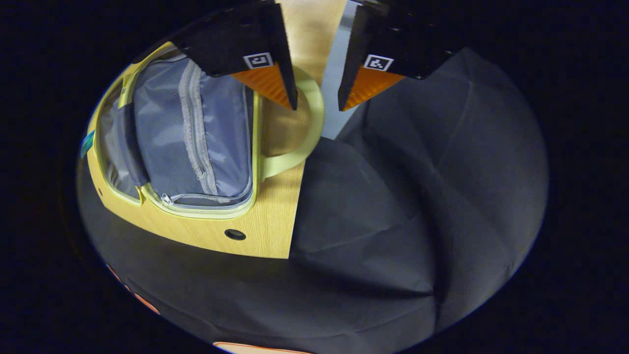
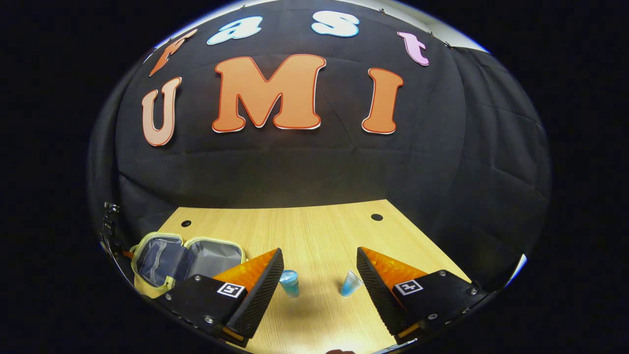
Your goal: First open the suitcase, pack the skin care products into it, and then close the suitcase.
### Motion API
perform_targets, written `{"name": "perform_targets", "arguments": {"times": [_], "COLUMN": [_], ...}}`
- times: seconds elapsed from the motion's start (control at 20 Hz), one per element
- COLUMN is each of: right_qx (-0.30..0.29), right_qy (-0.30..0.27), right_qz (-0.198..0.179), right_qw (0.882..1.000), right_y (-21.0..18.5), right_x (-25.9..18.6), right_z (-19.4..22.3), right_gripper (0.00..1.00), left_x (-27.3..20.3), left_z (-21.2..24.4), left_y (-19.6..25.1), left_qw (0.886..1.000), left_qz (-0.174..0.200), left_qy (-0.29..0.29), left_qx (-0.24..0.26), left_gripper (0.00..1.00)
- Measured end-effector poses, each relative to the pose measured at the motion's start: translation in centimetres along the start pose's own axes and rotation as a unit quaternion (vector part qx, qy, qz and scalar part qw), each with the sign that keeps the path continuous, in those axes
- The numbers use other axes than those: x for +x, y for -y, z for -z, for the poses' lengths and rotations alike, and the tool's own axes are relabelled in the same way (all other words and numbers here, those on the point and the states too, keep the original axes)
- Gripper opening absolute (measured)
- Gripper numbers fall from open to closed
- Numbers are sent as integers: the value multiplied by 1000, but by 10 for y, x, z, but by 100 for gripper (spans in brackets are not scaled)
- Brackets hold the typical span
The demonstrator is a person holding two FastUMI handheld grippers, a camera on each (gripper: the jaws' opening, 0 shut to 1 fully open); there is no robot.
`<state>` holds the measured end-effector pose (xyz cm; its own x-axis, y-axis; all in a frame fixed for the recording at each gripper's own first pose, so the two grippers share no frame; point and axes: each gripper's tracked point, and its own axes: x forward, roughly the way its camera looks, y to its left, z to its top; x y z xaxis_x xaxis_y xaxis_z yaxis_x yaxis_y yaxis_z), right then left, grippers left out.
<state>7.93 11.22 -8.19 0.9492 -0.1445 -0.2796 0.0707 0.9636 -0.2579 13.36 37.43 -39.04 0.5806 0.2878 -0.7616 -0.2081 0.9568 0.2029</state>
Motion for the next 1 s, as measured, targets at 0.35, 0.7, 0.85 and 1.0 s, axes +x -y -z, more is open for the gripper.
{"name": "perform_targets", "arguments": {"times": [0.35, 0.7, 0.85, 1.0], "right_qx": [-8, -21, -25, -31], "right_qy": [-1, -14, -29, -48], "right_qz": [-6, -30, -40, -52], "right_qw": [1000, 999, 998, 997], "right_y": [9, 36, 52, 64], "right_x": [8, 32, 44, 56], "right_z": [7, 23, 40, 57], "right_gripper": [95, 95, 95, 95], "left_x": [-75, -226, -267, -269], "left_z": [-76, -135, -125, -104], "left_y": [33, 192, 270, 358], "left_qw": [991, 960, 948, 943], "left_qz": [-32, 79, 130, 155], "left_qy": [130, 263, 285, 289], "left_qx": [12, 50, 50, 52], "left_gripper": [99, 98, 99, 99]}}
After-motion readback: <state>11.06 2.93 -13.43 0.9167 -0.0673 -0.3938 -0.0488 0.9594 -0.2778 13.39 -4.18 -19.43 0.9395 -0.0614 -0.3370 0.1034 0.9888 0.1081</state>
